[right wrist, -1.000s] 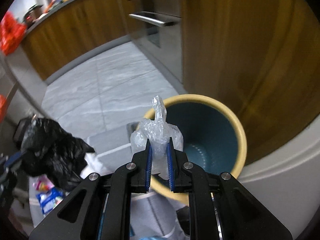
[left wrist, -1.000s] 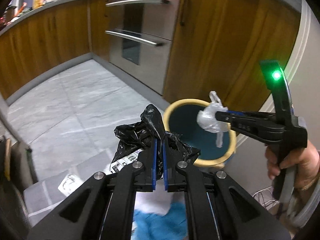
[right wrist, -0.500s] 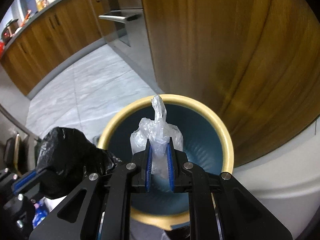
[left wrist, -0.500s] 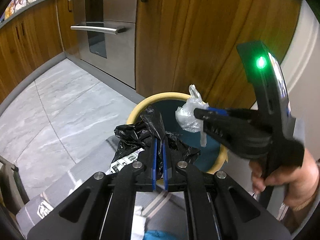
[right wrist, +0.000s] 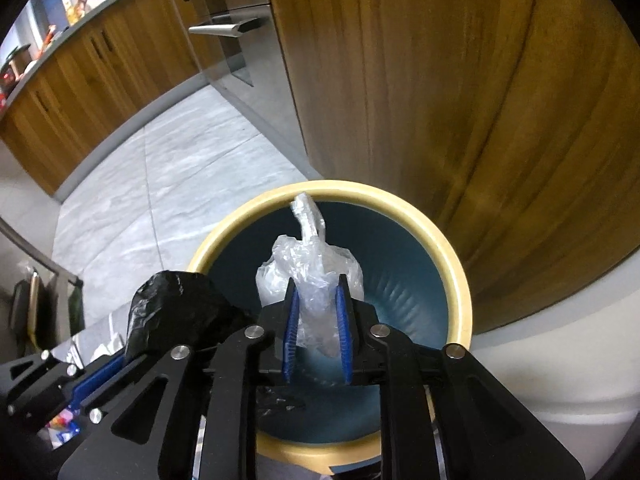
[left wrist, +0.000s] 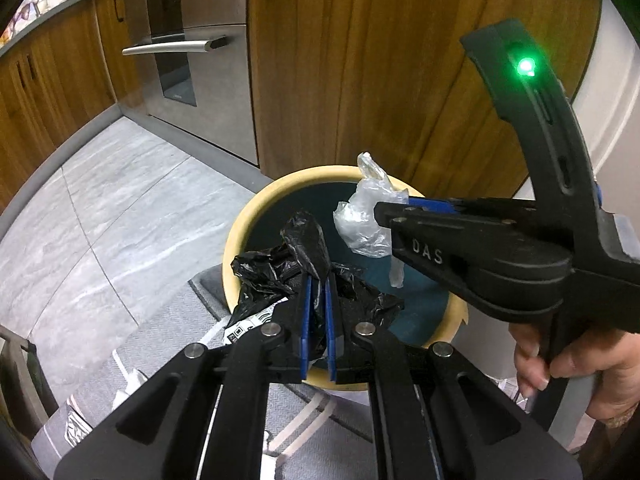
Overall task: Collect trash
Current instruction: 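Carry both bags over the teal bin and open both grippers to drop them, then grasp the blue face mask with the right gripper while the left grasps the blue glove, then lift the mask with the right gripper while the left gripper lifts the blue glove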
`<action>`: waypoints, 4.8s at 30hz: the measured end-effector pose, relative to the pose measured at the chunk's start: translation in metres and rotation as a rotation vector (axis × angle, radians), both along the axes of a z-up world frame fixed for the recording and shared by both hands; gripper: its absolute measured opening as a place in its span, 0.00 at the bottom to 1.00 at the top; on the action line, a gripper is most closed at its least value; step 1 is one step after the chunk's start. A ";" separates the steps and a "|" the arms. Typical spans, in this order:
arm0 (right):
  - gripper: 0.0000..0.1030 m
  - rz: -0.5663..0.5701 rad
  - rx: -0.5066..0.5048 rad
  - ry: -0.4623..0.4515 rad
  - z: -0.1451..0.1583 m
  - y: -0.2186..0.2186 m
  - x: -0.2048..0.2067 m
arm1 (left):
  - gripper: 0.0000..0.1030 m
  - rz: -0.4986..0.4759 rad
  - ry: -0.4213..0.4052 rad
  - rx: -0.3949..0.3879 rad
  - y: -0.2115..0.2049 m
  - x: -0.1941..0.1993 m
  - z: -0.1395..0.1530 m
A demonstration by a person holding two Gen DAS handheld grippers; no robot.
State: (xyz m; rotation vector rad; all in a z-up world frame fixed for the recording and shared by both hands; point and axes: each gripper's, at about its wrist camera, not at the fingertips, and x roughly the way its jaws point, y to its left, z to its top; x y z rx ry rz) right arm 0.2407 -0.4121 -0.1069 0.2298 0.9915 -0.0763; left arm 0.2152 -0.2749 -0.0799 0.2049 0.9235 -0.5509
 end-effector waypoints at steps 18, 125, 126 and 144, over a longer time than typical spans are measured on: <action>0.92 0.008 -0.004 -0.063 0.016 0.006 -0.008 | 0.78 0.159 -0.071 -0.032 0.065 -0.027 0.031; 0.08 0.323 0.008 0.285 -0.009 0.149 -0.138 | 0.07 0.303 0.057 -0.020 0.191 -0.162 0.003; 0.08 0.329 0.009 0.271 -0.006 0.149 -0.139 | 0.07 0.310 0.036 -0.025 0.193 -0.162 0.008; 0.07 0.299 0.054 0.052 0.040 0.133 -0.139 | 0.07 0.352 -0.161 -0.023 0.206 -0.165 0.058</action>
